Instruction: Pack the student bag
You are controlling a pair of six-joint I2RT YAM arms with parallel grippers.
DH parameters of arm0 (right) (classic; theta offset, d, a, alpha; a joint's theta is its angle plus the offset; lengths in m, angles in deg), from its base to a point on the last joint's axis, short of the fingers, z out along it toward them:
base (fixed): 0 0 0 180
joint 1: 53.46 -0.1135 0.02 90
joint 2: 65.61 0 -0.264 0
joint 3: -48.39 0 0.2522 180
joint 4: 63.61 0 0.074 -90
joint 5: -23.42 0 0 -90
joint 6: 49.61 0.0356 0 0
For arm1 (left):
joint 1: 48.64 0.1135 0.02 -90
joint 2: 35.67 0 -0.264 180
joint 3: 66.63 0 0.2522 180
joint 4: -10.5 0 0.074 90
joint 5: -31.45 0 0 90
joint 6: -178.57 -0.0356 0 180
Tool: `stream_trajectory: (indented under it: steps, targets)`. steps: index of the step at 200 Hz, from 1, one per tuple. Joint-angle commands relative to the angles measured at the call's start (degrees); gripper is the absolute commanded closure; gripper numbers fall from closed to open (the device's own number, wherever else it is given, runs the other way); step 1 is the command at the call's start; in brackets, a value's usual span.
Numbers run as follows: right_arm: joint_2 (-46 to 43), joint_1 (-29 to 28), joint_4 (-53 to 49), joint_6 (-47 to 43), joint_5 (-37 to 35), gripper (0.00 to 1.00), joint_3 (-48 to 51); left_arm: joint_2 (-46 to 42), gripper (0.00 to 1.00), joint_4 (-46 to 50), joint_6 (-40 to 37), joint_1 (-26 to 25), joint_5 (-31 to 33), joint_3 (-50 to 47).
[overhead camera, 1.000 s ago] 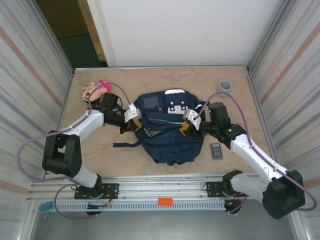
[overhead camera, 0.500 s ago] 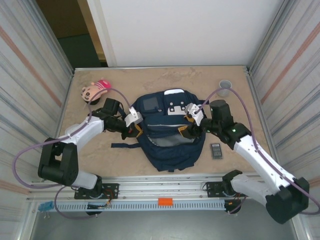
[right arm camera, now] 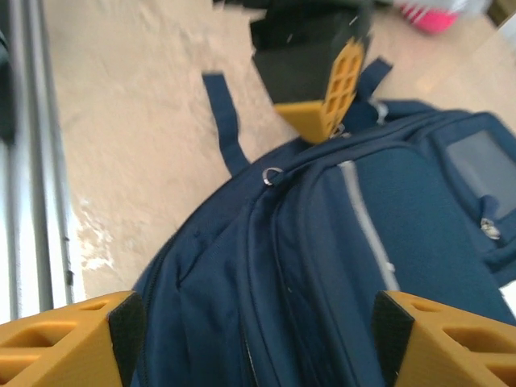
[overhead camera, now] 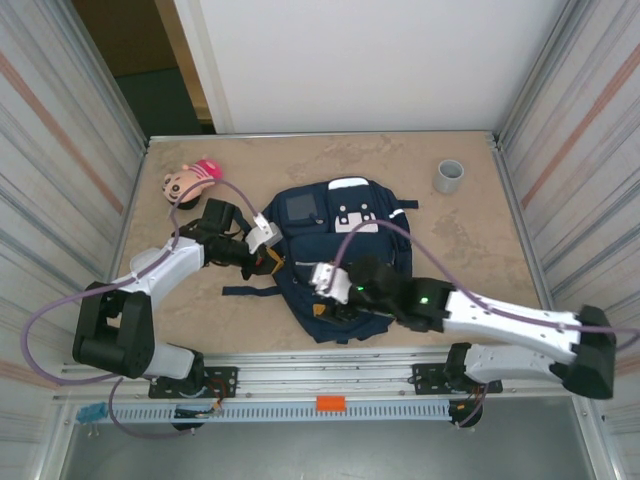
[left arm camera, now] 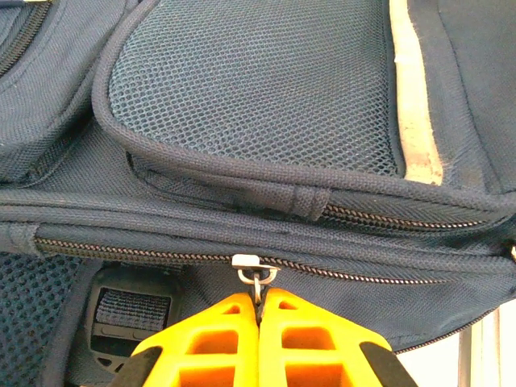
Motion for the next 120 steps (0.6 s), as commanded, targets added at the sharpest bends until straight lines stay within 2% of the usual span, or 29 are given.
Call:
stream_trajectory:
  steps: [1, 18, 31, 44, 49, 58, 75, 85, 101, 120]
  targets:
    - [5.3, -0.9, 5.2, -4.0, -8.9, 0.26, -2.5, -2.2, 1.00, -1.2, 1.1, 0.3, -2.6, -0.5]
    - [8.5, -0.3, 7.7, -5.5, -10.5, 0.28, -2.7, -2.1, 1.00, -0.9, 0.6, 0.2, -2.5, -0.7]
    - [10.2, 0.8, 8.7, -5.7, -10.7, 0.34, -3.0, -2.0, 1.00, -0.7, 0.3, -0.1, -2.4, -0.7]
    - [11.0, 1.6, 10.4, -5.7, -11.0, 0.47, -2.6, -1.7, 1.00, -0.3, -0.4, -0.6, -2.2, -0.5]
    - [11.0, 2.0, 11.5, -5.7, -10.9, 0.56, -2.3, -1.6, 1.00, 0.0, -0.8, -0.8, -2.3, -0.5]
    - [10.6, 2.5, 12.7, -5.5, -10.0, 0.66, -1.8, -1.3, 1.00, 0.9, -1.5, -1.2, -2.4, -0.1]
    - [9.3, 3.9, 14.5, -4.8, -5.3, 0.86, -0.9, -1.0, 1.00, 2.8, -2.9, -2.2, -2.9, 0.6]
    - [9.1, 4.9, 15.3, -4.3, -3.4, 0.95, -0.4, -1.0, 1.00, 4.1, -3.8, -2.7, -4.0, 0.9]
    - [9.9, 5.9, 15.8, -4.5, -3.0, 1.00, 0.0, -1.9, 1.00, 5.7, -5.3, -3.1, -7.4, 1.3]
    - [11.2, 7.1, 16.0, -5.2, -1.9, 1.00, 0.0, -3.4, 1.00, 5.6, -5.8, -3.7, -11.8, 1.0]
